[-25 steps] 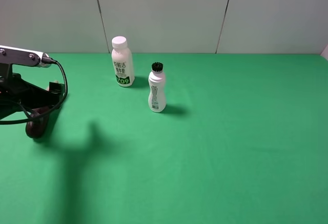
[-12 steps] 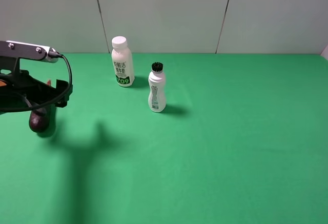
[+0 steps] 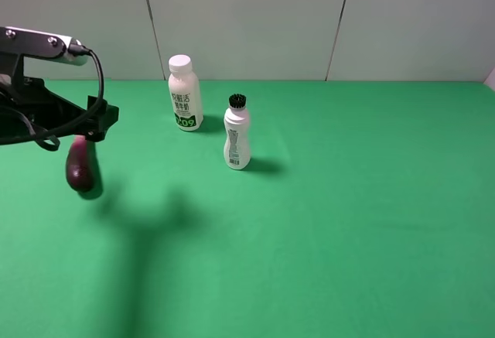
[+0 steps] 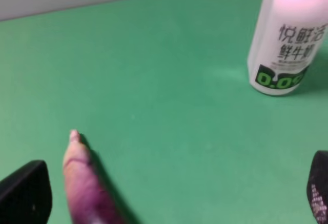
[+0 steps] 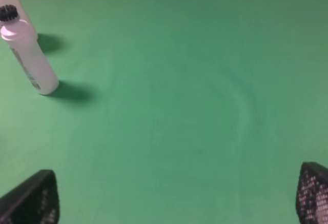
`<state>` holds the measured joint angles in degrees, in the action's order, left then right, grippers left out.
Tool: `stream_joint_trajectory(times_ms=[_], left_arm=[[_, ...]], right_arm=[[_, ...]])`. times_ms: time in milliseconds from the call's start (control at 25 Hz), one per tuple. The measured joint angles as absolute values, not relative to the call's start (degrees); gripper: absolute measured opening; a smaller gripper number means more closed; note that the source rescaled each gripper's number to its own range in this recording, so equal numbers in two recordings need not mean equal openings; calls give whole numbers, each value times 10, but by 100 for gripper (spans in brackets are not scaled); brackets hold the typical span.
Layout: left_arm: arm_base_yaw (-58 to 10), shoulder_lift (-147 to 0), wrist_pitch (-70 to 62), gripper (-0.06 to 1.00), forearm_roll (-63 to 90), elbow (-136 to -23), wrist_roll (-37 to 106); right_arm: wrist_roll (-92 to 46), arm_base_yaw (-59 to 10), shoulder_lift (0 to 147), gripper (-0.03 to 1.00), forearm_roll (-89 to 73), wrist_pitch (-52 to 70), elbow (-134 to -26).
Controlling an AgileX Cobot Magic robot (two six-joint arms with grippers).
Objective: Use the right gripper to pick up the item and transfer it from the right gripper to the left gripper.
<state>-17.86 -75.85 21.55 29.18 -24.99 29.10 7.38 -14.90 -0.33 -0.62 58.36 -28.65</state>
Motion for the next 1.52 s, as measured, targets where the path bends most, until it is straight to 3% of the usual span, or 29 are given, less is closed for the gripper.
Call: stream_joint_trajectory(times_ms=[520, 960, 1520], left_arm=[[-83, -702, -17, 100, 148, -365, 213], [2, -566, -264, 100, 95, -393, 114], [16, -310, -534, 99, 50, -393, -21]], right_arm=[[74, -149, -3, 100, -6, 584, -287], [74, -149, -3, 100, -6, 584, -287], [74, -149, -3, 100, -6, 583, -287]])
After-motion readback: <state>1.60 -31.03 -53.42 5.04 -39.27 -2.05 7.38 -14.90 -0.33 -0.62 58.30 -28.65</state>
